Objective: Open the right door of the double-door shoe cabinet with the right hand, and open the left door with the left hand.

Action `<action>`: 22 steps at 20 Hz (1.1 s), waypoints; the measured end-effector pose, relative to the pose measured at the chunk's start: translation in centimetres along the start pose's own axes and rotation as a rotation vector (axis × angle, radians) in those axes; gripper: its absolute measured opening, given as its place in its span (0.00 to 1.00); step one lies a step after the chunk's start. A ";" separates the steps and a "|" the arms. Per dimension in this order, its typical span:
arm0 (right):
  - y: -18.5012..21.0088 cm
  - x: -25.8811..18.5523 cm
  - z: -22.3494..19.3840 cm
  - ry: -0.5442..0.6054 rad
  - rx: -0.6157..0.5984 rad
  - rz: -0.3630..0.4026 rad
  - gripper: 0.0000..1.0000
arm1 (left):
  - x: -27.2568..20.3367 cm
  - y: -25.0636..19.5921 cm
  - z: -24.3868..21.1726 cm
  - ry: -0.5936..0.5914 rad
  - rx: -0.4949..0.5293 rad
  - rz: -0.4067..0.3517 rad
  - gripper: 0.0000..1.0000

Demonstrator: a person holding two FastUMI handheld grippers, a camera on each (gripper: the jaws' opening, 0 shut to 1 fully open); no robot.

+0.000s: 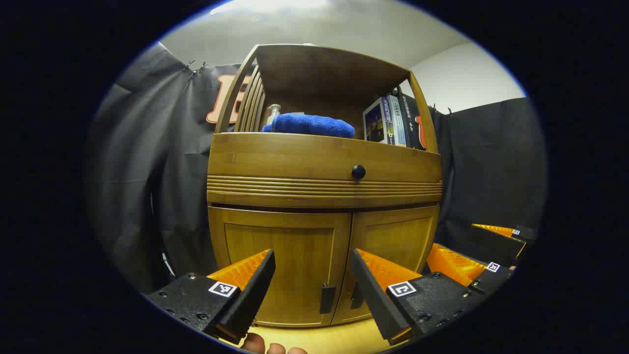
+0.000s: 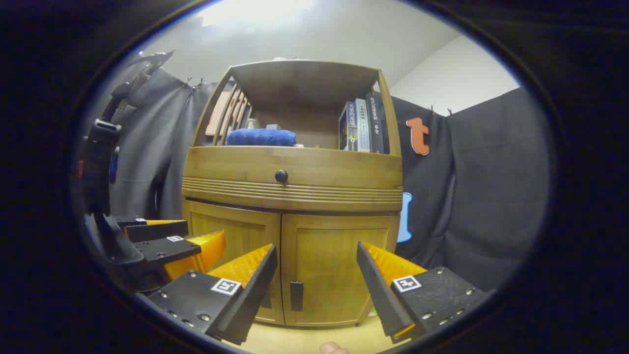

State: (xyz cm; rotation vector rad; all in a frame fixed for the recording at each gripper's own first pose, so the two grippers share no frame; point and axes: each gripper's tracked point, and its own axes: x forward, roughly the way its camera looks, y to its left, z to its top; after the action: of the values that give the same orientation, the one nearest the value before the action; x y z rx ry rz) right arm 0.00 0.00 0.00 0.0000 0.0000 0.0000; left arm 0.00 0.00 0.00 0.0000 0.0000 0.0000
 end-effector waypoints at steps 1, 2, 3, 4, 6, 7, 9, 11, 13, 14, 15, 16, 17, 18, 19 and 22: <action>0.1 0.1 0.1 -0.001 0.000 -0.001 0.94 | 0.0 0.0 -0.1 0.002 0.003 0.001 0.93; 0.1 0.2 0.0 0.000 -0.001 -0.003 0.94 | 0.0 0.0 -0.1 0.003 0.008 0.003 0.92; 0.1 0.2 -0.2 0.006 -0.001 -0.003 0.94 | 0.0 0.2 -0.3 0.004 0.011 0.006 0.96; 0.1 0.2 -0.4 0.016 0.001 -0.004 0.94 | 0.1 0.3 -0.4 0.004 0.011 0.009 0.96; 0.2 0.3 -0.8 0.028 0.006 -0.009 0.94 | 0.3 0.6 -0.9 0.010 0.003 0.008 0.95; 0.1 0.3 -0.9 0.032 0.004 -0.014 0.94 | 0.4 0.9 -1.1 0.016 0.001 0.011 0.92; 0.3 0.5 -1.3 0.034 -0.001 -0.026 0.94 | 0.8 2.0 -1.3 0.024 0.002 0.030 0.92; 0.3 0.8 -1.6 0.038 0.003 -0.030 0.94 | 1.0 3.1 -1.2 0.025 0.003 0.056 0.96; 0.6 1.2 -2.4 0.048 0.009 -0.024 0.94 | 0.9 4.3 -1.1 0.021 0.000 0.080 0.96; 0.9 1.6 -2.8 0.053 0.010 -0.019 0.94 | 0.8 4.9 -0.9 0.016 0.001 0.089 0.96; 1.1 1.9 -3.2 0.060 0.009 -0.016 0.94 | 0.8 5.3 -0.9 0.015 0.005 0.099 0.96; 1.2 2.2 -3.7 0.067 0.007 -0.012 0.94 | 0.9 5.8 -0.7 0.012 0.010 0.110 0.96; 1.4 2.5 -4.1 0.074 0.006 -0.008 0.94 | 0.9 6.3 -0.6 0.010 0.015 0.120 0.96; 1.5 2.8 -4.7 0.083 0.007 -0.007 0.94 | 0.7 6.8 -0.5 0.008 0.018 0.129 0.96; 1.6 3.3 -5.2 0.094 0.010 -0.006 0.94 | 0.6 7.3 -0.4 0.007 0.019 0.141 0.96; 1.8 4.6 -7.4 0.133 0.022 0.000 0.94 | 0.0 9.4 0.0 0.000 0.021 0.184 0.96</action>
State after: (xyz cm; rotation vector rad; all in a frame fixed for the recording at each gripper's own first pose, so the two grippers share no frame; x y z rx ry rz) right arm 4.57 1.80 -7.37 0.0218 0.1330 0.0003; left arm 0.02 9.38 -0.04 0.0211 -0.0001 0.1839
